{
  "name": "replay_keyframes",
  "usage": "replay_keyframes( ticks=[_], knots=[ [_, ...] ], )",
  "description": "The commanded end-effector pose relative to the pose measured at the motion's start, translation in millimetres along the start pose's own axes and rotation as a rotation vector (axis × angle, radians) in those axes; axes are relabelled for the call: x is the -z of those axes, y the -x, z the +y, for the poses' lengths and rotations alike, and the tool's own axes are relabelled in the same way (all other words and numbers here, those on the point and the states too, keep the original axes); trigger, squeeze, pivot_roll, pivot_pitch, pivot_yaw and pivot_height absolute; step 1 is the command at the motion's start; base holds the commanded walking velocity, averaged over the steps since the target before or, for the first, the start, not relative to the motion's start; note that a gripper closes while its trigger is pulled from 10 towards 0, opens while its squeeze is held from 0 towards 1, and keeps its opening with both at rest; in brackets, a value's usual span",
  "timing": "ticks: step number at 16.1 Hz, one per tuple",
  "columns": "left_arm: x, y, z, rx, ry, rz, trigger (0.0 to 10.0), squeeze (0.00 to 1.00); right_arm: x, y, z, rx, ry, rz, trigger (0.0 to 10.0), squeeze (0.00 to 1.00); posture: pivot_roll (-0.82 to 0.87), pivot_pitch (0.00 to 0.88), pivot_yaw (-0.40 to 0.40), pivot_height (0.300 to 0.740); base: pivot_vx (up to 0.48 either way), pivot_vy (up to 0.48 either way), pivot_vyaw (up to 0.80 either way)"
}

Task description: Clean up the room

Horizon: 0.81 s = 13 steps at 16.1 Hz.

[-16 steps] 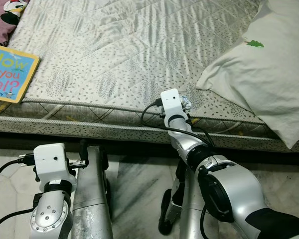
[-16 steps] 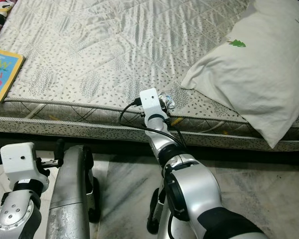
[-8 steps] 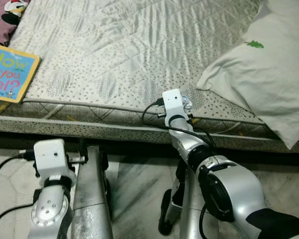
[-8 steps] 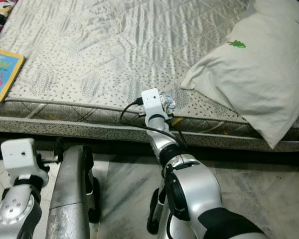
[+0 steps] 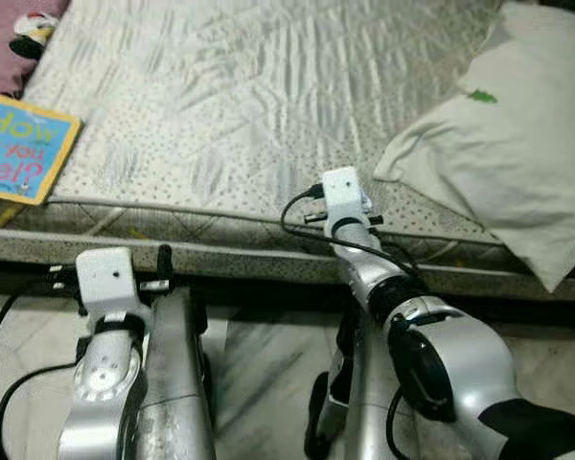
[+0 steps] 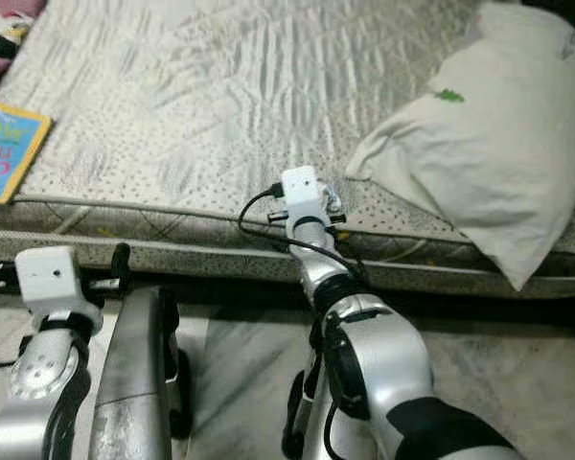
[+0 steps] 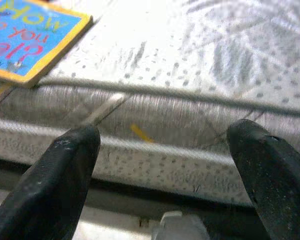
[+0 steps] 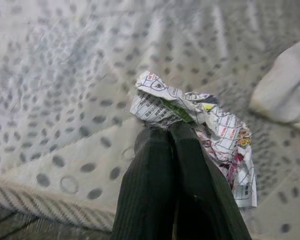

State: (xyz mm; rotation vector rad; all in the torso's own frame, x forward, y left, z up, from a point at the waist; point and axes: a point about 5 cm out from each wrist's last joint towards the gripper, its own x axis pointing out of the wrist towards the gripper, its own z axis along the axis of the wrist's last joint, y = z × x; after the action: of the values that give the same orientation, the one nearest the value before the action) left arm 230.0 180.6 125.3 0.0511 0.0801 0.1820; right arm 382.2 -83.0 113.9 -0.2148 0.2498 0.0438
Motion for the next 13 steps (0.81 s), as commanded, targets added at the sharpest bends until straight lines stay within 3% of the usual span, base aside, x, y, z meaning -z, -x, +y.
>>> replay_keyframes(
  ticks=[1,5,9,13],
  knots=[
    [3,-1.1,-1.6,0.017,0.000,0.003,10.0,0.00,-2,-1.2,-4.8,0.002,-0.034,-0.009,0.0,0.00,0.22,0.106,-0.126,0.529,0.000,0.000,0.00],
    [3,-14.0,-7.0,0.020,0.004,-0.027,10.0,0.00,-2,0.6,-7.8,-0.066,-0.155,-0.079,0.0,0.00,0.18,0.042,-0.099,0.529,0.000,0.000,0.00],
    [8,-21.6,-14.7,0.045,0.026,-0.025,10.0,0.00,10,8.3,-12.2,-0.139,-0.245,-0.159,0.0,0.00,0.11,0.053,-0.072,0.529,0.000,0.000,0.00],
    [14,-22.2,-24.6,0.086,0.037,-0.011,10.0,0.00,35,27.4,1.7,-0.237,-0.282,-0.179,0.0,0.00,0.08,0.063,-0.049,0.529,0.000,0.000,0.00]
  ],
)
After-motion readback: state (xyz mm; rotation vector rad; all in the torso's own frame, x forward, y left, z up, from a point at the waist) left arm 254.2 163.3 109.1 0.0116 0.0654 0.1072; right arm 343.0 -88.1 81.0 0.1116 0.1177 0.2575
